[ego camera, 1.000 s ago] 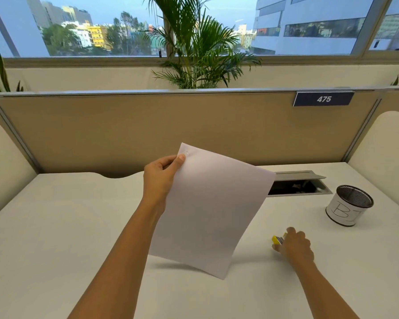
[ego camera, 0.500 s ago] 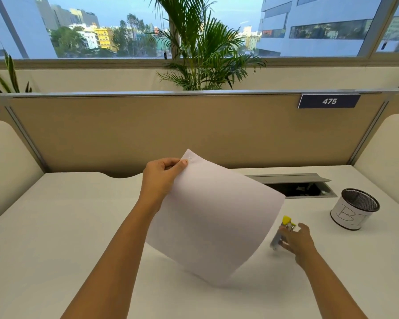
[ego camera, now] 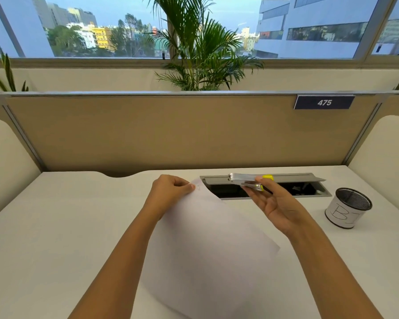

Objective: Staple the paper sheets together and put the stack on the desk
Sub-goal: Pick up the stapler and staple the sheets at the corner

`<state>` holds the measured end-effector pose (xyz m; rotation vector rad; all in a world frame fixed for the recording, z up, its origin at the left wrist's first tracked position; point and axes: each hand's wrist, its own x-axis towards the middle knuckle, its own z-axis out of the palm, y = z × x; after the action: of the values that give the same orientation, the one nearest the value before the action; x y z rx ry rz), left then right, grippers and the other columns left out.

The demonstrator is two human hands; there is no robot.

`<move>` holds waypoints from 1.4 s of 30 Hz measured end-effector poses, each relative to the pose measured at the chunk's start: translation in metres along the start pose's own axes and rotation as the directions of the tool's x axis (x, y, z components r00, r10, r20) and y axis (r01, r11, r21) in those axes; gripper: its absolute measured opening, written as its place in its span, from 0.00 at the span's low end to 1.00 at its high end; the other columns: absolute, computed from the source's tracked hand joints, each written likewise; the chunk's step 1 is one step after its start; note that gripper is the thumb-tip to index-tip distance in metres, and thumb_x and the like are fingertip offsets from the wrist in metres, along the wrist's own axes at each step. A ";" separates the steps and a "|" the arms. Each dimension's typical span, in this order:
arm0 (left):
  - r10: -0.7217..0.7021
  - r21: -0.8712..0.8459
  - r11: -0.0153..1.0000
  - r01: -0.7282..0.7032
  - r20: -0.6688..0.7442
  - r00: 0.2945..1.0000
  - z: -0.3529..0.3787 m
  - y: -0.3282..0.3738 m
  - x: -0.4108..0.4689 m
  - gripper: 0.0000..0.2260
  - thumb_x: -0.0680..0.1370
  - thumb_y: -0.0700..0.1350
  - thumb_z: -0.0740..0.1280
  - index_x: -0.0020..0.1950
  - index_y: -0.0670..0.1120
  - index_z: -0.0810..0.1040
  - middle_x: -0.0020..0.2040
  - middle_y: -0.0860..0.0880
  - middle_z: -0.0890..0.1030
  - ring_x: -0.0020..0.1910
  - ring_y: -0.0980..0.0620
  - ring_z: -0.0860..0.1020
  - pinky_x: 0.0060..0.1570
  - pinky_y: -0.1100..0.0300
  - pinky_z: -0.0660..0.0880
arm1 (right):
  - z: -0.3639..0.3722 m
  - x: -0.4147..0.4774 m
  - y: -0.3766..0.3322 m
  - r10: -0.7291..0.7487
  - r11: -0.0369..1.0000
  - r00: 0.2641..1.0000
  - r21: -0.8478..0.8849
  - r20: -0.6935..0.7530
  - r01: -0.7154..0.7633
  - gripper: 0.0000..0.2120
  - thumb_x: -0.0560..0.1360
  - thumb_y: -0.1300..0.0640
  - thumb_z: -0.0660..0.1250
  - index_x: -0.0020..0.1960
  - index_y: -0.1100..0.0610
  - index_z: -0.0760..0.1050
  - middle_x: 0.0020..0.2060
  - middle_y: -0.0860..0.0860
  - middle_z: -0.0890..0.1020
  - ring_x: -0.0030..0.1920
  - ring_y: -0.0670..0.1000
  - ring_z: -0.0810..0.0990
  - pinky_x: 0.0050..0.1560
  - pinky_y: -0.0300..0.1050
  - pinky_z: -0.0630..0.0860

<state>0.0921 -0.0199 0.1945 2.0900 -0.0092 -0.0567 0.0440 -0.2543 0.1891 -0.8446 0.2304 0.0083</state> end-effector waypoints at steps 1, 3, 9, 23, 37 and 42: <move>0.002 0.002 1.000 -0.002 -0.002 1.000 0.002 0.000 -0.001 0.06 0.74 0.46 0.69 0.47 0.46 0.84 0.47 0.51 0.83 0.46 0.53 0.78 0.37 0.66 0.70 | 0.004 0.001 0.004 0.011 1.000 1.000 -0.025 0.004 -0.011 0.04 0.75 0.65 0.64 0.48 0.64 0.75 0.45 0.58 0.84 0.44 0.53 0.85 0.48 0.42 0.81; 0.010 0.005 1.000 -0.010 -0.004 1.000 0.006 0.000 -0.001 0.06 0.74 0.46 0.69 0.46 0.47 0.84 0.45 0.51 0.82 0.43 0.55 0.77 0.35 0.67 0.69 | 0.008 0.005 0.012 0.030 0.997 1.000 -0.072 0.003 -0.030 0.02 0.74 0.66 0.65 0.47 0.64 0.75 0.43 0.57 0.83 0.42 0.52 0.85 0.45 0.40 0.82; 0.027 0.025 0.999 -0.027 0.004 1.000 0.012 -0.001 -0.002 0.06 0.74 0.46 0.69 0.46 0.46 0.84 0.44 0.51 0.82 0.42 0.56 0.77 0.35 0.67 0.69 | 0.010 0.012 0.030 0.087 0.993 0.996 -0.077 -0.013 -0.088 0.04 0.75 0.66 0.64 0.50 0.65 0.76 0.46 0.58 0.82 0.43 0.52 0.85 0.45 0.40 0.82; -0.004 0.073 0.997 0.001 0.041 0.999 0.021 -0.007 0.002 0.06 0.74 0.46 0.69 0.45 0.46 0.84 0.38 0.55 0.80 0.37 0.59 0.76 0.34 0.66 0.71 | 0.008 0.019 0.044 0.125 0.982 0.988 -0.134 -0.090 -0.136 0.12 0.74 0.64 0.66 0.57 0.66 0.75 0.52 0.62 0.82 0.49 0.55 0.83 0.48 0.43 0.81; -0.076 0.106 0.992 0.069 0.067 0.995 0.029 -0.015 0.002 0.07 0.74 0.45 0.69 0.46 0.42 0.84 0.41 0.49 0.81 0.41 0.51 0.77 0.44 0.58 0.73 | -0.003 0.021 0.058 0.293 0.956 0.948 0.014 -0.124 -0.294 0.10 0.74 0.64 0.66 0.54 0.66 0.75 0.49 0.64 0.81 0.39 0.58 0.86 0.37 0.46 0.83; -0.104 0.129 0.987 0.094 0.065 0.992 0.026 -0.021 0.002 0.07 0.74 0.44 0.69 0.45 0.41 0.84 0.41 0.48 0.80 0.41 0.50 0.77 0.43 0.58 0.73 | -0.010 0.023 0.057 0.311 0.939 0.946 0.185 -0.094 -0.290 0.08 0.75 0.63 0.65 0.52 0.66 0.74 0.53 0.65 0.79 0.42 0.60 0.85 0.45 0.49 0.82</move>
<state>0.0929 -0.0325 0.1634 2.2128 0.0488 -0.1962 0.0588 -0.2259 0.1360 -0.6348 0.4683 0.2221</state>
